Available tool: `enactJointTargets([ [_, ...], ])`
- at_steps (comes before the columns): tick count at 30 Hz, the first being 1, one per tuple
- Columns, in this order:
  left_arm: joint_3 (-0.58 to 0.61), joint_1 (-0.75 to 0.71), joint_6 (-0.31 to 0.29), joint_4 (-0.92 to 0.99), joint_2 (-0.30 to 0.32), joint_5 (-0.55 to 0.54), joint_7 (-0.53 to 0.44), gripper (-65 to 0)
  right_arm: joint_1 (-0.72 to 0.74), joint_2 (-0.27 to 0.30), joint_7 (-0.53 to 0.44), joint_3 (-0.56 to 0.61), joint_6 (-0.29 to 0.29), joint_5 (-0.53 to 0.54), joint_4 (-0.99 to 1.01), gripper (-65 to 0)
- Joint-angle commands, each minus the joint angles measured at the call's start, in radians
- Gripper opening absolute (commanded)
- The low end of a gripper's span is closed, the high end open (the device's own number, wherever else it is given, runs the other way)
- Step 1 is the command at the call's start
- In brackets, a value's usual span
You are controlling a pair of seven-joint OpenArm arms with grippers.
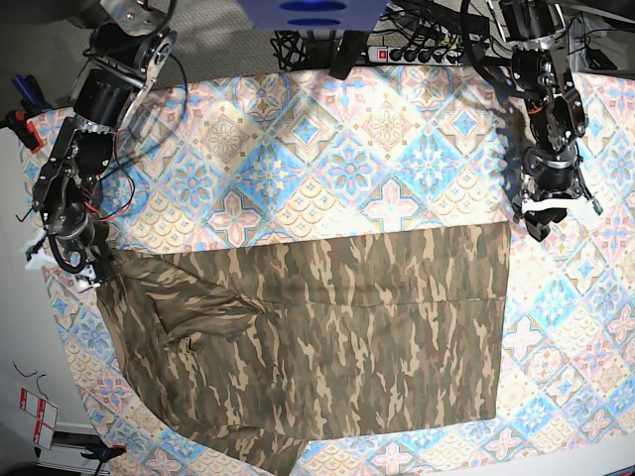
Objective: Fold the T-shirt properly
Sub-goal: 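Release the shirt with both grippers and raise them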
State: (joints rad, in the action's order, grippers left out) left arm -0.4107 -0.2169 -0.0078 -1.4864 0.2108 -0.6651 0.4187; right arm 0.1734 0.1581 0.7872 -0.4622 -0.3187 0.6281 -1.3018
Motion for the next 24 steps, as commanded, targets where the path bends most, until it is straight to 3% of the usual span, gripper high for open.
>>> enactJointTargets([
  [1, -0.003, -0.002, -0.011, -0.041, 0.017, -0.006, -0.028, -33.8, 0.027, 0.011, 0.016, -0.034, 0.011, 0.039, 0.004, -13.4],
  [5, -0.003, -0.034, -0.011, -0.084, 0.016, -0.005, -0.024, -33.8, 0.036, 0.008, 0.068, -0.094, 0.011, 0.111, 0.110, -17.4],
  [8, -0.003, -0.036, -0.011, -0.086, 0.016, -0.005, -0.017, -33.8, 0.081, -0.009, 0.068, -0.103, 0.011, 0.125, 0.198, -17.5],
  [12, -0.001, -0.036, -0.011, -0.086, 0.014, -0.005, 0.061, -33.8, 0.099, -0.009, 0.028, -0.103, 0.017, 0.125, 0.282, -17.5],
  [24, -0.001, -0.036, -0.011, -0.086, 0.014, -0.005, 0.072, -33.8, 0.133, -0.009, -0.015, -0.103, 0.017, 0.132, 0.298, -17.7],
])
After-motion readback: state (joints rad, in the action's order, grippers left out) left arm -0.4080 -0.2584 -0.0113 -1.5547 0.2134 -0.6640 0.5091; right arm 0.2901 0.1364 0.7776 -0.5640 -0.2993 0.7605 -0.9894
